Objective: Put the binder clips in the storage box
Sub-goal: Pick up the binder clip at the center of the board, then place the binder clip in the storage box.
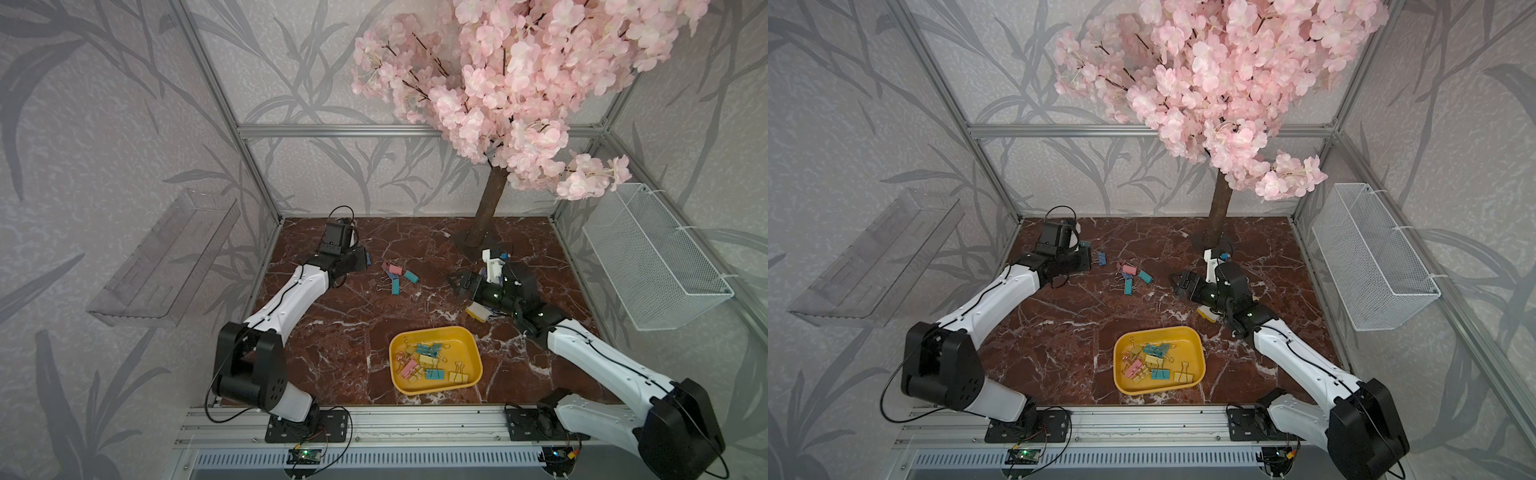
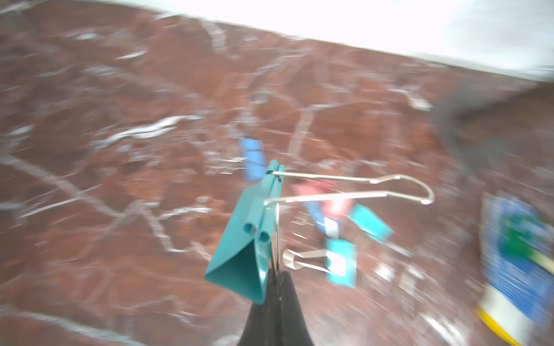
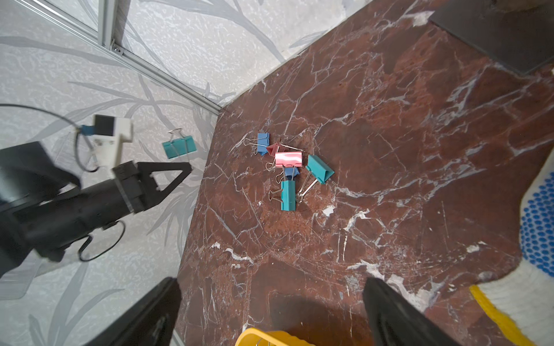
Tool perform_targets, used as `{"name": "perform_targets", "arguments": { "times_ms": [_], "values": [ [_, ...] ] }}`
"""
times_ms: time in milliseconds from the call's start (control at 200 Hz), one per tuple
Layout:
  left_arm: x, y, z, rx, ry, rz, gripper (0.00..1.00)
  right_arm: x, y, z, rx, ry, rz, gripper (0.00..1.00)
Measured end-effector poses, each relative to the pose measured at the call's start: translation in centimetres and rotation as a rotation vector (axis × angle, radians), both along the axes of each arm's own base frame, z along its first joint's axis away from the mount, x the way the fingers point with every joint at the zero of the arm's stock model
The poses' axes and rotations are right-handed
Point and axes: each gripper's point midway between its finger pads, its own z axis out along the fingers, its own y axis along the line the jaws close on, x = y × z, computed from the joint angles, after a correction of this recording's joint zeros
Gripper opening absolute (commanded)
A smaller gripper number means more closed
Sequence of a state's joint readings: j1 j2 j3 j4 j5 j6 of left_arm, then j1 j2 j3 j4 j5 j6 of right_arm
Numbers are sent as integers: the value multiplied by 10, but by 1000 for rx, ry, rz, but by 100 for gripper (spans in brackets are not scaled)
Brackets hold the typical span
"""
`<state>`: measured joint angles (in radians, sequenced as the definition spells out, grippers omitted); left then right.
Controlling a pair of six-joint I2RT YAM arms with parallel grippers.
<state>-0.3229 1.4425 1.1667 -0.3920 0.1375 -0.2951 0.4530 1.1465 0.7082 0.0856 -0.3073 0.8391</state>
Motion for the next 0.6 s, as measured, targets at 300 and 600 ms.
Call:
{"name": "perform_targets", "arguments": {
  "times_ms": [300,600],
  "values": [
    [-167,-167,21,41,-51,-709,0,21,-35,-4,74,47,-84,99],
    [-216,-164,-82,254,183,-815,0,12,-47,1,84,30,-104,99]
  ]
}}
